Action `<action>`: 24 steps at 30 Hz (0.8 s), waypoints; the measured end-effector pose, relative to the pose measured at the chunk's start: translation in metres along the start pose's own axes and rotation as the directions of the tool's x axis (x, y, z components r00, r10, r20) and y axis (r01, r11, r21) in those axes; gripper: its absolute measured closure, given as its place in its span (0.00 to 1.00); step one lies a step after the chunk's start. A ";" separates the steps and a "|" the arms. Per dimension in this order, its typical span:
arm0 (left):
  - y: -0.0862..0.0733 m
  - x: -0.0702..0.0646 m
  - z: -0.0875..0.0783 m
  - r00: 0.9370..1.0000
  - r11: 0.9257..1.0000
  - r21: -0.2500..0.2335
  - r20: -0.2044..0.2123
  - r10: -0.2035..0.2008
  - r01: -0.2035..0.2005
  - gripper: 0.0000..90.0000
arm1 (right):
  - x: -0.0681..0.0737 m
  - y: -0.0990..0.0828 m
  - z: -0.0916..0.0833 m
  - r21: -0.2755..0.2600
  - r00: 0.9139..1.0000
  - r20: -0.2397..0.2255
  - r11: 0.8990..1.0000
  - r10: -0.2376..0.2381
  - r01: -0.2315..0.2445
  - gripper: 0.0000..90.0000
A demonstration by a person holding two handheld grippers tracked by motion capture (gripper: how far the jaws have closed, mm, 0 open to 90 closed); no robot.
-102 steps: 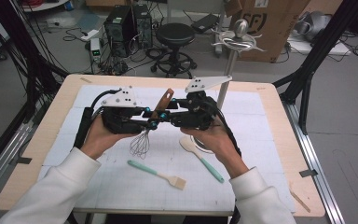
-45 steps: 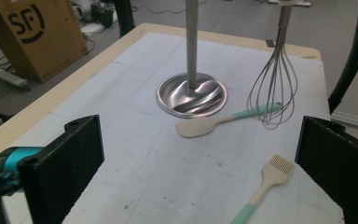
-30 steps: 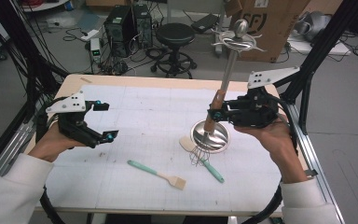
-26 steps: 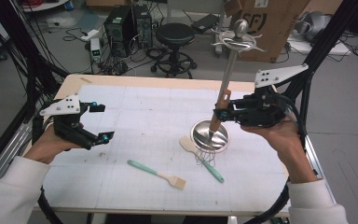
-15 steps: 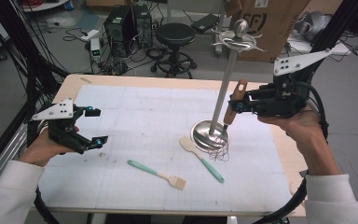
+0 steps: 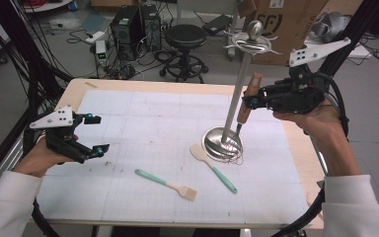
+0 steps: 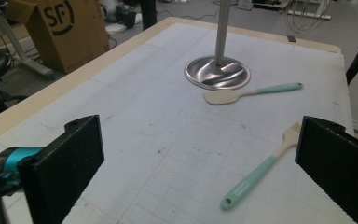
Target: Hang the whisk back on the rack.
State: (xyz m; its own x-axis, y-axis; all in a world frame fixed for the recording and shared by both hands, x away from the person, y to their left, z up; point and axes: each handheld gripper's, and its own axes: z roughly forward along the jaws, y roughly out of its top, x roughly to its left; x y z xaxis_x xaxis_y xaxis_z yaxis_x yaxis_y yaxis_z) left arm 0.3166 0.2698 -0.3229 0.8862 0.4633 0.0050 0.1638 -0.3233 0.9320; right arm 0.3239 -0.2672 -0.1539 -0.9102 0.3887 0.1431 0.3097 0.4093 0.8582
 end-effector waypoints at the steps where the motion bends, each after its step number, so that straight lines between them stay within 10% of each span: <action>1: 0.000 0.000 0.000 1.000 1.000 0.001 -0.001 0.001 -0.001 0.02 | -0.001 0.002 0.000 -0.007 1.000 -0.001 1.000 0.011 -0.011 0.81; 24: -0.002 0.005 0.000 1.000 1.000 0.008 -0.017 -0.001 0.001 0.02 | -0.016 0.016 0.003 -0.049 0.998 -0.006 0.997 0.058 -0.058 0.81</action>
State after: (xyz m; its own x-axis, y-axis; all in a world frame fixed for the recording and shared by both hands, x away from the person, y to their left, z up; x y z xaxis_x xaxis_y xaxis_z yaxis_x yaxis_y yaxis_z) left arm 0.3203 0.2728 -0.3246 0.8786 0.4775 0.0104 0.1680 -0.3294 0.9291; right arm 0.3443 -0.2643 -0.1435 -0.8926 0.4064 0.1953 0.3479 0.3451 0.8717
